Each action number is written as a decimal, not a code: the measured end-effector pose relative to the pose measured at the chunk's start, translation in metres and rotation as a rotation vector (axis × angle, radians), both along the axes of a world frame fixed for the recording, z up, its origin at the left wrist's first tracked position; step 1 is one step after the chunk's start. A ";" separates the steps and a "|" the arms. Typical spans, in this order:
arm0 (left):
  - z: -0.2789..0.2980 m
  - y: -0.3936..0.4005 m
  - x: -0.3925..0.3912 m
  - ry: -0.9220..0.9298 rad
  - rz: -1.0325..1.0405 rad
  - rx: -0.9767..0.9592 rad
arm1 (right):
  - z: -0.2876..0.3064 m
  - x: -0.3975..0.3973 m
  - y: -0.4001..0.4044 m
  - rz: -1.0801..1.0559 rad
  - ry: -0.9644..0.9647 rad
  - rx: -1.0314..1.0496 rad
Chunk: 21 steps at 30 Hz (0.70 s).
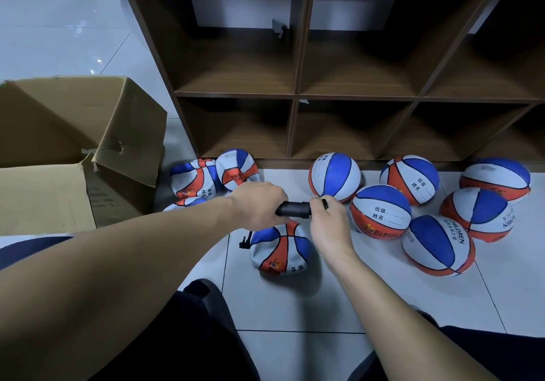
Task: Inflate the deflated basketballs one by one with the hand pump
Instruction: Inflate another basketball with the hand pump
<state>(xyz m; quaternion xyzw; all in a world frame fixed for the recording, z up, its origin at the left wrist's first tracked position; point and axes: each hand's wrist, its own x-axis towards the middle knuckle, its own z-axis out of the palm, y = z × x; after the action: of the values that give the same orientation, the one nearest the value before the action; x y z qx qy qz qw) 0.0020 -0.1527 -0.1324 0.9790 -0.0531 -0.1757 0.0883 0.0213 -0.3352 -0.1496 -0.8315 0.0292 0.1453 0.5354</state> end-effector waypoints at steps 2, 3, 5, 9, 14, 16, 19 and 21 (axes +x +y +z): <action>-0.001 0.002 -0.001 -0.002 0.005 0.000 | -0.001 0.005 -0.007 0.007 0.028 0.017; -0.002 0.004 -0.002 -0.001 0.012 0.006 | -0.001 0.008 -0.012 -0.007 0.039 0.018; -0.003 0.013 -0.003 0.005 0.036 0.029 | -0.003 0.016 -0.023 -0.072 0.069 0.024; -0.003 0.029 -0.005 0.035 0.076 0.085 | -0.004 0.031 -0.044 -0.232 0.156 0.064; -0.007 0.023 -0.005 0.025 0.077 0.064 | -0.003 0.021 -0.035 -0.283 0.024 0.028; -0.007 0.022 -0.004 0.014 0.086 0.059 | -0.003 0.013 -0.026 -0.273 -0.001 0.024; -0.008 0.017 -0.005 0.016 0.077 0.046 | -0.002 0.004 -0.017 -0.251 -0.018 0.021; -0.007 0.012 -0.006 0.020 0.064 0.039 | -0.003 0.000 -0.011 -0.231 -0.013 0.018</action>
<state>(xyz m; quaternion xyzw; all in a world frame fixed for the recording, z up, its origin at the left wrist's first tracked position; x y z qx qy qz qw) -0.0039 -0.1403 -0.1396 0.9800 -0.0175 -0.1834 0.0753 0.0214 -0.3462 -0.1526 -0.8188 0.1200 0.0776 0.5560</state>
